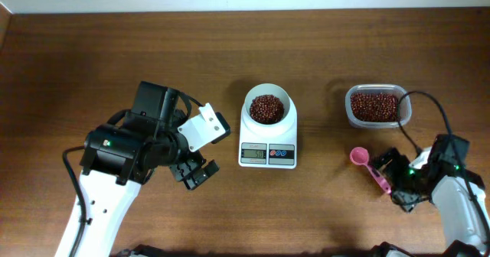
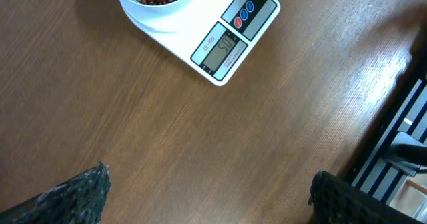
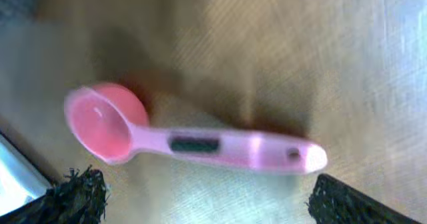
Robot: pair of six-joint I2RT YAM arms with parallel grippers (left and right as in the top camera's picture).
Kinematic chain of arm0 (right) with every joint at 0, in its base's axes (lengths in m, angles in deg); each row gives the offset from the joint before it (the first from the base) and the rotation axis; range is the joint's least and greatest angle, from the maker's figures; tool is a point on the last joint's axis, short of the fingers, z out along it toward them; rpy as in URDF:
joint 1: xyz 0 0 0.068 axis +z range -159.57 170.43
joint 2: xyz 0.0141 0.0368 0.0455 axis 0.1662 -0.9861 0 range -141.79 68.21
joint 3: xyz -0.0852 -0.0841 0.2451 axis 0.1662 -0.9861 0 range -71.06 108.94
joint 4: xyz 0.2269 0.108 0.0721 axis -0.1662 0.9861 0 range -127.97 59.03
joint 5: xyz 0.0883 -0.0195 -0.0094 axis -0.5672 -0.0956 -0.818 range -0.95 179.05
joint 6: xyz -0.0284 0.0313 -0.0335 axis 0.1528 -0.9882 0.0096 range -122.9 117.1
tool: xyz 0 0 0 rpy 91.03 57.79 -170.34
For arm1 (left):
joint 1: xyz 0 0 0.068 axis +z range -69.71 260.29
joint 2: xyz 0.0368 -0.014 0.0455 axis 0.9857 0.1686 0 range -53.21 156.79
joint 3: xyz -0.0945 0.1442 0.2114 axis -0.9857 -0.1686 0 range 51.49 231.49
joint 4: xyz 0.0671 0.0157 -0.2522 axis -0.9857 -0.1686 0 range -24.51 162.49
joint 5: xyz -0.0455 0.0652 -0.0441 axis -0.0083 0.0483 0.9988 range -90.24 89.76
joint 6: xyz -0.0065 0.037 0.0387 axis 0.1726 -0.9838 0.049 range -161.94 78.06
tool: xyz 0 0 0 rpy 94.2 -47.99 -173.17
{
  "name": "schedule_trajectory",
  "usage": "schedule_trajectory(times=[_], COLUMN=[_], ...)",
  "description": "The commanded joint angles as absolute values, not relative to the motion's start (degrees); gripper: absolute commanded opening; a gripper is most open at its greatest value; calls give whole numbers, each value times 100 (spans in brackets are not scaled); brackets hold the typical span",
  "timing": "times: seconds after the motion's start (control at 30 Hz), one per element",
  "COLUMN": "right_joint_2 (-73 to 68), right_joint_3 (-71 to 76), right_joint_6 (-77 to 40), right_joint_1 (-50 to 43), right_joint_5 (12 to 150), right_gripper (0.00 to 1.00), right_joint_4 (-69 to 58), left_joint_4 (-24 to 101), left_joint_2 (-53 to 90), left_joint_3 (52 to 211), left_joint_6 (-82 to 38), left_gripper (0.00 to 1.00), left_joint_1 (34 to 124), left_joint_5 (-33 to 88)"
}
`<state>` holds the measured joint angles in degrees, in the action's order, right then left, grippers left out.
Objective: Scoop and weigh 50g on scale
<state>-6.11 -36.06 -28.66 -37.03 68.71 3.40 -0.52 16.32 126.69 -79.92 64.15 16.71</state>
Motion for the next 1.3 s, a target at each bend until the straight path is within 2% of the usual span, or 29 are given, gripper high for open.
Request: schedule_trajectory(times=[0.0,1.13,1.27], right_joint_2=[-642,-642,-642], right_joint_3=[-3614,-3614,-3722], right_joint_6=[-2888,-2888,-2888], right_joint_1=[-3734,-3727,-3275], right_joint_5=[6827,6829,6871], right_gripper=[99,99,99], right_joint_4=[576,554,491], left_joint_4=[-46,-46,-46], left_joint_2=[1619,1619,1619], left_joint_3=[12651,12651,12651], left_joint_6=[-8082,-8082,-8082], left_gripper=[99,99,99], left_joint_1=[6443,6443,6443], left_joint_5=[1691,1691,1691])
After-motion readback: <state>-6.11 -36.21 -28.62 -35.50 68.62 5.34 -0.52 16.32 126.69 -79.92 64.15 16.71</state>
